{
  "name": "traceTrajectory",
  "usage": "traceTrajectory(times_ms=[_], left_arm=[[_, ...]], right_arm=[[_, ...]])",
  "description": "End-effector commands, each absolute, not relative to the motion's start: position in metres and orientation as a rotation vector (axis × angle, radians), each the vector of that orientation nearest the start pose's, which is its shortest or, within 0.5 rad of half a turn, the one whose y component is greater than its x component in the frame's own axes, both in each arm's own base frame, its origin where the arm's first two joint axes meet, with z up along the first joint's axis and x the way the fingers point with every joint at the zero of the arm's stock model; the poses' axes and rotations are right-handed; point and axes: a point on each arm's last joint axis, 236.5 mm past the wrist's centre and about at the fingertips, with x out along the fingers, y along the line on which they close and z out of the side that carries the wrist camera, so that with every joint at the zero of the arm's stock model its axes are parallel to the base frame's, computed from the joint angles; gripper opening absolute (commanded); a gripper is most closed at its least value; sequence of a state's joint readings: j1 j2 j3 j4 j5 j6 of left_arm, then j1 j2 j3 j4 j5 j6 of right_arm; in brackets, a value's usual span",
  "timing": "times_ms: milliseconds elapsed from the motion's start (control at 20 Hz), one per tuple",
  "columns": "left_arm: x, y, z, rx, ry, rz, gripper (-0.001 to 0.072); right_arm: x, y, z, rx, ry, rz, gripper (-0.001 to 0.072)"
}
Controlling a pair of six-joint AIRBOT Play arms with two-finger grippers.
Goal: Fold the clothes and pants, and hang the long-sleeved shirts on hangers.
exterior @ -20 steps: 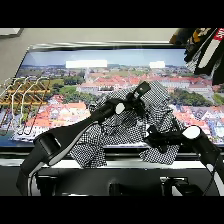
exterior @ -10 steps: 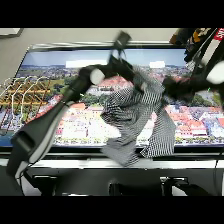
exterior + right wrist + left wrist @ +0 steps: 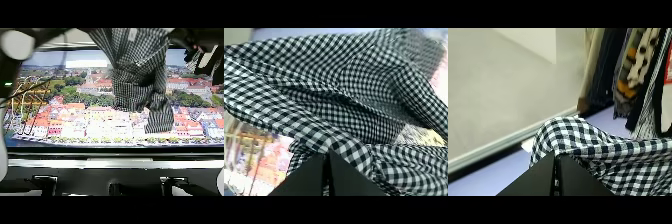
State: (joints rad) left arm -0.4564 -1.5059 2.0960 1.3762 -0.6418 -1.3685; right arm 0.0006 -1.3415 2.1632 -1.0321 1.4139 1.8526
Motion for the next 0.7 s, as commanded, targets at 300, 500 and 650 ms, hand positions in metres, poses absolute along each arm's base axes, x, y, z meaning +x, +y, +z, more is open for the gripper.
traceTrajectory(times_ms=[300, 500, 650], left_arm=[[0.407, -0.230, 0.399, -0.127, 0.348, -0.558, 0.0023], [0.400, -0.233, 0.296, -0.159, 0.713, -0.499, 0.0023], [0.396, -0.238, 0.224, -0.175, 0.936, -0.444, 0.0023]], right_arm=[[0.390, 0.132, 0.400, 0.553, 0.559, 0.462, 0.0027], [0.410, 0.126, 0.308, 0.286, 0.717, 0.183, 0.0027], [0.401, 0.117, 0.251, 0.095, 0.823, -0.029, 0.0026]])
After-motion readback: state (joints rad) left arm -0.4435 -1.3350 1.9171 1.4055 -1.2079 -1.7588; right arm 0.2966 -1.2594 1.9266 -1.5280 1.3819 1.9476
